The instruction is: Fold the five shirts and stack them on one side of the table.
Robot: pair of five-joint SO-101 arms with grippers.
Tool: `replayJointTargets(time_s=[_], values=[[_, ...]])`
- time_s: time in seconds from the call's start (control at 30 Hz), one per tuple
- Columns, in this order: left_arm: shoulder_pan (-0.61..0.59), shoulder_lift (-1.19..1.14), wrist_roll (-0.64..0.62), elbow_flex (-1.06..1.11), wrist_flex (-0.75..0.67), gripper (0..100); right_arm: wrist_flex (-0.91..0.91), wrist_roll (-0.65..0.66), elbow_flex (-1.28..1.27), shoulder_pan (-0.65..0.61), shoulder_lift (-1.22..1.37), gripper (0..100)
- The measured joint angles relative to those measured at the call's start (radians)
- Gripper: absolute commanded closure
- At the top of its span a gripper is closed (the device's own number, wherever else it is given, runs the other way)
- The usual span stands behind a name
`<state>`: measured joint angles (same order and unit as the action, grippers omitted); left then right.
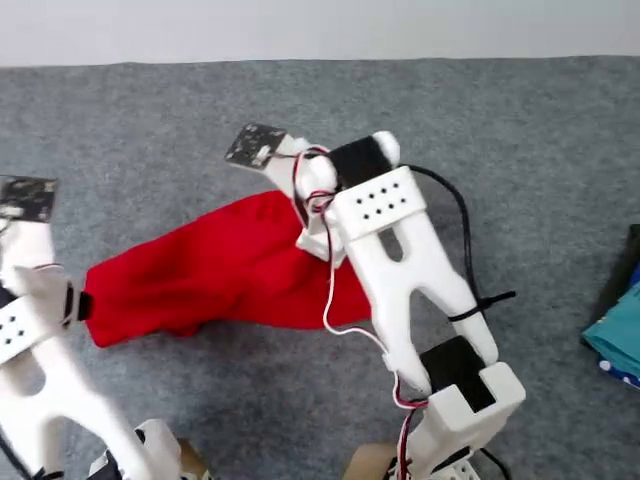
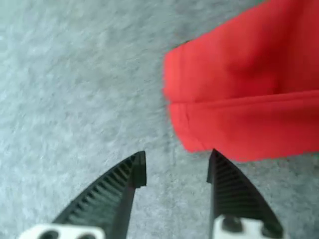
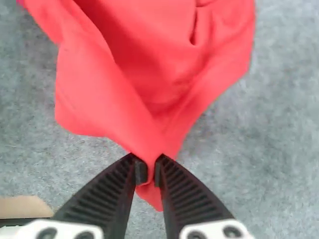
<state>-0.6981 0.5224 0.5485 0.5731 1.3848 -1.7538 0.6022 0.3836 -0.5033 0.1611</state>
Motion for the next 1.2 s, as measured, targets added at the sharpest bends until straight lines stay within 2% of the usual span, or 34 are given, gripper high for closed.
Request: replayJointTargets(time_s=[0.17, 0.3, 0.63, 0.83, 1.03, 1.2], values=[[0.072, 0.0, 0.089, 0.005, -0.008, 79, 0.0, 0.0, 0.0, 0.069, -0.002, 98.7], [0.112, 0.0, 0.144, 0.069, -0.068, 76, 0.0, 0.0, 0.0, 0.1, -0.002, 98.7], [0.117, -0.003, 0.244, 0.193, -0.158, 75, 0.0, -0.009, 0.0, 0.101, -0.002, 98.7], [0.117, -0.146, 0.258, 0.189, -0.258, 75, 0.0, -0.015, 0.0, 0.101, -0.002, 98.7], [0.126, -0.299, 0.276, 0.092, -0.213, 75, 0.0, -0.015, 0.0, 0.101, -0.002, 98.7], [0.14, -0.325, 0.29, 0.087, -0.193, 75, 0.0, -0.015, 0.0, 0.101, -0.002, 98.7]])
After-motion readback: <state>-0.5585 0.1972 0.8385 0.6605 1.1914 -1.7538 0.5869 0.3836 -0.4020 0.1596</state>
